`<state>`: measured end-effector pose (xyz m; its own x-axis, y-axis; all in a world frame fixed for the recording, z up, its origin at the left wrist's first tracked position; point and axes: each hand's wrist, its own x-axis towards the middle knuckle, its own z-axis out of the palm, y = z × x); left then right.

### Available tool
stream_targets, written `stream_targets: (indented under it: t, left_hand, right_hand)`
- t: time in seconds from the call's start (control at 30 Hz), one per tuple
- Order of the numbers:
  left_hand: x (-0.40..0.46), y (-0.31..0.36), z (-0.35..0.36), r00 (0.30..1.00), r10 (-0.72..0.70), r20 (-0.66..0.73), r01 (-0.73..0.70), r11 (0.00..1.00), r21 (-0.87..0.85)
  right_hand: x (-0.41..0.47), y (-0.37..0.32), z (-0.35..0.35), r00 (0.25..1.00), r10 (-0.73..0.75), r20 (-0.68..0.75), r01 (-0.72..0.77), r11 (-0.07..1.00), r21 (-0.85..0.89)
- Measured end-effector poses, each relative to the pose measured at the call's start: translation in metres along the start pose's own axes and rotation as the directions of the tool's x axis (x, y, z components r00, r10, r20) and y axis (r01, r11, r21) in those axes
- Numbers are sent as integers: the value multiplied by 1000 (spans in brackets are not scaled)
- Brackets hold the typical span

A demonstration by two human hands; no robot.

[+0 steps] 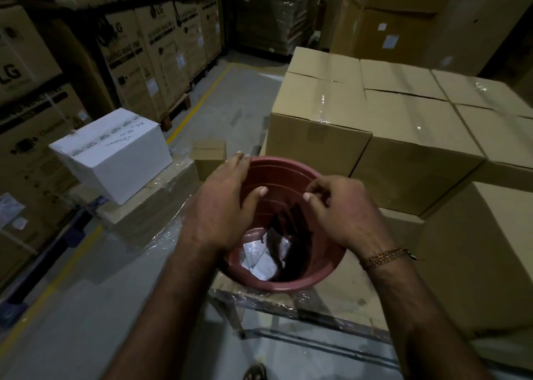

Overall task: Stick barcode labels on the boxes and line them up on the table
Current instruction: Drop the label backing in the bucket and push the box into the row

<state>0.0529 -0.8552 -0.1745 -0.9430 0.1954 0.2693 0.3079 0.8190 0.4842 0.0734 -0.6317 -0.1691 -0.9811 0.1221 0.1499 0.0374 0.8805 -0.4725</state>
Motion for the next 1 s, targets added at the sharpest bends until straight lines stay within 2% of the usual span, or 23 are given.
stream_targets:
  t: [0.27, 0.4, 0.53, 0.7, 0.77, 0.9, 1.0]
  left_hand:
    - [-10, 90, 11, 975, 215, -49, -217, 975, -40]
    - [-24, 152, 36, 954, 298, -26, -298, 943, -146]
    - [-35, 209, 80, 927, 374, 32, -357, 905, -232]
    - [-63, 279, 129, 944, 324, 67, -271, 873, -406]
    - [-71, 299, 147, 947, 308, 87, -244, 872, -425]
    - [-79, 329, 181, 965, 223, 135, -142, 883, -448]
    - [-83, 345, 199, 971, 121, 206, -2, 867, -499]
  right_hand:
    - [-39, 50, -64, 990, -6, -140, 11, 999, 32]
    - [-79, 102, -115, 973, 68, -220, -59, 997, 48]
    - [-118, 176, -157, 918, 173, -358, -190, 982, -13]
    - [-152, 258, -202, 857, 348, -380, -396, 917, -54]
    - [-166, 286, -213, 832, 413, -370, -473, 877, -84]
    - [-184, 342, -221, 790, 551, -269, -592, 799, -105]
    - [-194, 367, -215, 794, 589, -151, -601, 798, -49]
